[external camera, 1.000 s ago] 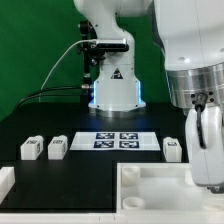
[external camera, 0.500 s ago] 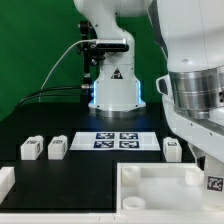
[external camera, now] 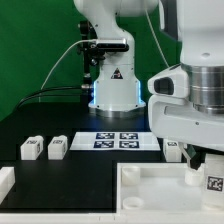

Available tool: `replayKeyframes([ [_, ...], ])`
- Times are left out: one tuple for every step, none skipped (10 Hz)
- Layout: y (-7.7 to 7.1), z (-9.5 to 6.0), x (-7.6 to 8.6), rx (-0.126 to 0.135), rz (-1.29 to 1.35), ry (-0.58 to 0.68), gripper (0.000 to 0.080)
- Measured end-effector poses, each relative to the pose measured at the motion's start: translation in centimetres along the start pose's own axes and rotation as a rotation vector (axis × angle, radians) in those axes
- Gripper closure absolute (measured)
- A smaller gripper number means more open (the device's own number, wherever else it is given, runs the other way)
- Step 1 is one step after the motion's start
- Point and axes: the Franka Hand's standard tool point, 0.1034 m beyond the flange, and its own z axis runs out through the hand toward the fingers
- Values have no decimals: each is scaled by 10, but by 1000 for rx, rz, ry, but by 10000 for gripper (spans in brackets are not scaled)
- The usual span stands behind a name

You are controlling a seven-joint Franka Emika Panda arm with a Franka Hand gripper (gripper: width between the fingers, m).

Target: Assemble one leg

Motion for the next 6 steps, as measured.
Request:
replayKeyframes([
  [0,1,0,-1,1,-1,163],
  [0,1,0,-1,2,-1,344],
  [0,1,0,0,19,-1,344],
  [-1,1,-1,3,167,-3,506],
  [-1,1,-1,4,255,-5,506],
  [-1,1,-1,6,371,-7,505],
])
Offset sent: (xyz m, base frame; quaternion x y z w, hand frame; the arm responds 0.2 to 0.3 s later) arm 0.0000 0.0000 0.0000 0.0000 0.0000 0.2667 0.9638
